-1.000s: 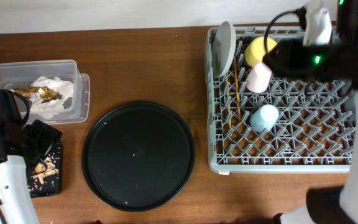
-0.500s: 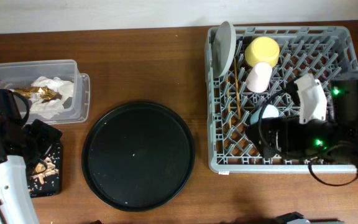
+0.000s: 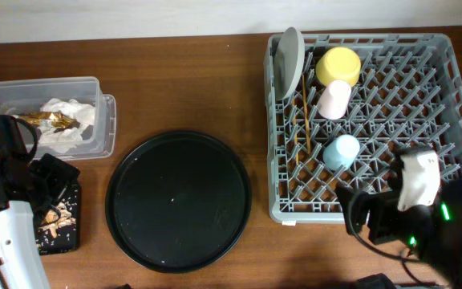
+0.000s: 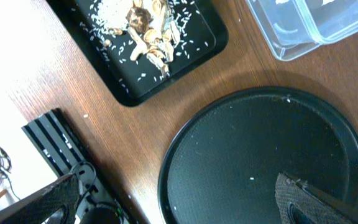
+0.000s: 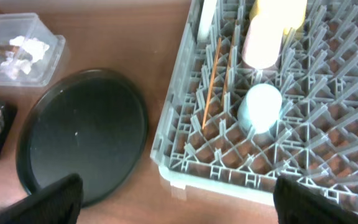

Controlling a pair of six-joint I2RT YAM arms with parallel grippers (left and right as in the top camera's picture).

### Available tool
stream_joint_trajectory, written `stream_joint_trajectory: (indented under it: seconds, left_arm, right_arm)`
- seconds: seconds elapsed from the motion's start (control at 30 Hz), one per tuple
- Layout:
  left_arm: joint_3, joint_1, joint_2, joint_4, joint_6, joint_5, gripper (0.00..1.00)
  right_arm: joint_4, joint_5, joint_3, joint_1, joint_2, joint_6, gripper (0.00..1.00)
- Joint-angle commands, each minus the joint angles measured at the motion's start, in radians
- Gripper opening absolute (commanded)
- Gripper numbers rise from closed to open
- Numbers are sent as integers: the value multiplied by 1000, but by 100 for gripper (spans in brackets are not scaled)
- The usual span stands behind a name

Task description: Sort waste into correct bins and load items into the dishwasher rack

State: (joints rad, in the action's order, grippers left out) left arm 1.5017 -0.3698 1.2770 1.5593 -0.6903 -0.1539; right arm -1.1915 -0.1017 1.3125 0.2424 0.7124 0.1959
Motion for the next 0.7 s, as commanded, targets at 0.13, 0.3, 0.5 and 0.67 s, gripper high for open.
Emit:
stream_joint_trajectory:
  seconds: [0.13, 0.3, 0.5, 0.67]
  left_arm:
    - [3, -6, -3, -2, -5, 0, 99]
    - [3, -6, -3, -2, -5, 0, 99]
    - [3, -6, -3, -2, -5, 0, 99]
    - [3, -6, -3, -2, -5, 0, 99]
  right_arm:
    - [439, 76, -703, -76, -585, 5, 98]
    - [716, 73, -984, -119, -647, 82, 98]
    - [1025, 73, -1217, -119, -709, 82, 98]
    - [1156, 104, -1307, -119, -709, 81, 98]
